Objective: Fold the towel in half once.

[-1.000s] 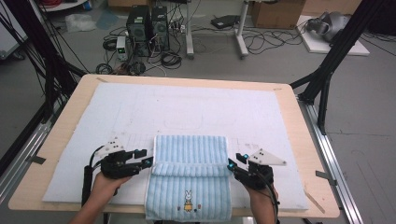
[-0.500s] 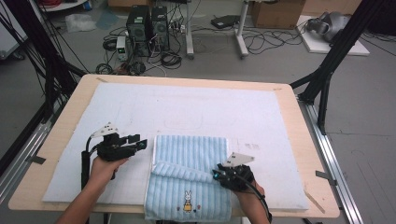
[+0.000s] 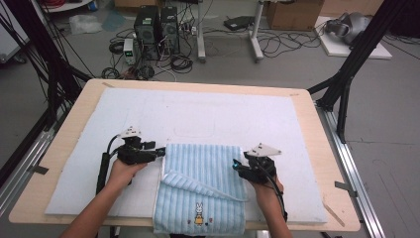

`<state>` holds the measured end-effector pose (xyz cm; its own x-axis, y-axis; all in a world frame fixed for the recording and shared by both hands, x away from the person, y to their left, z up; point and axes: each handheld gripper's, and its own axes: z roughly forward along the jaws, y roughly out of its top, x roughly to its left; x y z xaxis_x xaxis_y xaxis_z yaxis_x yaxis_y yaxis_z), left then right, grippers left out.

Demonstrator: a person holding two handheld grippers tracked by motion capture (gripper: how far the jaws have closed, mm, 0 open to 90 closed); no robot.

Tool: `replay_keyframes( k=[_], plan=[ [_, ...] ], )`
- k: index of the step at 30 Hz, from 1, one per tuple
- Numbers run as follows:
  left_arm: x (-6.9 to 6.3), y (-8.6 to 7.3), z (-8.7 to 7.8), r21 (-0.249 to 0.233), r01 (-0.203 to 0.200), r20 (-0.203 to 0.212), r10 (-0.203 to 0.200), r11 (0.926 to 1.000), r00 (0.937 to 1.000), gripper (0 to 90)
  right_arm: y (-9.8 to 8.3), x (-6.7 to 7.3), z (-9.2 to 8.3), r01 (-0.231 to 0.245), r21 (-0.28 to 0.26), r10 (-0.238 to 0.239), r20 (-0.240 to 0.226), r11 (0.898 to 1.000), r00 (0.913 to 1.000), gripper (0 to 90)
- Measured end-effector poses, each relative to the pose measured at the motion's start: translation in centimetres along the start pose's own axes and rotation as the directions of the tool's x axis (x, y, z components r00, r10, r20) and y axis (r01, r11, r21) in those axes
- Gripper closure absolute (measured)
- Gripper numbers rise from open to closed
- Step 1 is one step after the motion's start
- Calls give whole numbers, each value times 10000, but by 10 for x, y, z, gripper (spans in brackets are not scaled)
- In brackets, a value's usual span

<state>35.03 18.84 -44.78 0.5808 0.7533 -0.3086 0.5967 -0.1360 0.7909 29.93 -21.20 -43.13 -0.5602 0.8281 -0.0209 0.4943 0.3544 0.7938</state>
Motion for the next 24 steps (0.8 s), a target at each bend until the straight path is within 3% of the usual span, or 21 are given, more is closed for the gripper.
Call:
replay_keyframes(
  k=[3,6,8,10,12,15,17,19,20,22,23,24],
  plan=[
    [-4,0,10,424,-232,221,222,9988,9995,376,2,-6,17,-305,490,299,116,9983,9995,465],
    [-11,4,16,832,-1032,-134,1047,9912,9944,408,2,-6,23,-349,671,350,-10,9971,9994,478],
    [-12,8,16,1127,-1566,-394,1619,9812,9860,560,1,-8,27,-485,849,502,-187,9952,9986,495],
    [-12,7,18,1028,-1694,-368,1739,9802,9841,760,1,-10,28,-561,837,593,-359,9949,9976,526],
    [-10,8,19,794,-1716,-473,1756,9820,9833,840,2,-9,28,-340,811,370,-350,9961,9987,530],
    [-6,8,20,560,-1406,-831,1450,9885,9859,821,2,-7,28,-298,817,310,-130,9962,9994,468],
    [-6,7,20,538,-1310,-917,1355,9899,9865,726,2,-8,28,-465,781,475,-109,9959,9988,450],
    [-7,6,19,645,-1167,-600,1206,9911,9909,611,2,-8,28,-534,807,550,-169,9953,9983,454],
    [-9,5,19,662,-1307,-473,1339,9892,9899,605,2,-7,28,-560,845,582,-235,9948,9980,468],
    [-13,4,20,740,-1742,-381,1773,9819,9834,695,2,-6,29,-542,878,571,-310,9947,9979,515],
    [-14,4,21,786,-1914,-250,1939,9784,9807,786,2,-6,30,-377,848,411,-388,9957,9984,580],
    [-15,5,22,826,-1821,-301,1850,9798,9823,838,3,-5,30,-134,848,185,-595,9963,9981,672]
  ],
)
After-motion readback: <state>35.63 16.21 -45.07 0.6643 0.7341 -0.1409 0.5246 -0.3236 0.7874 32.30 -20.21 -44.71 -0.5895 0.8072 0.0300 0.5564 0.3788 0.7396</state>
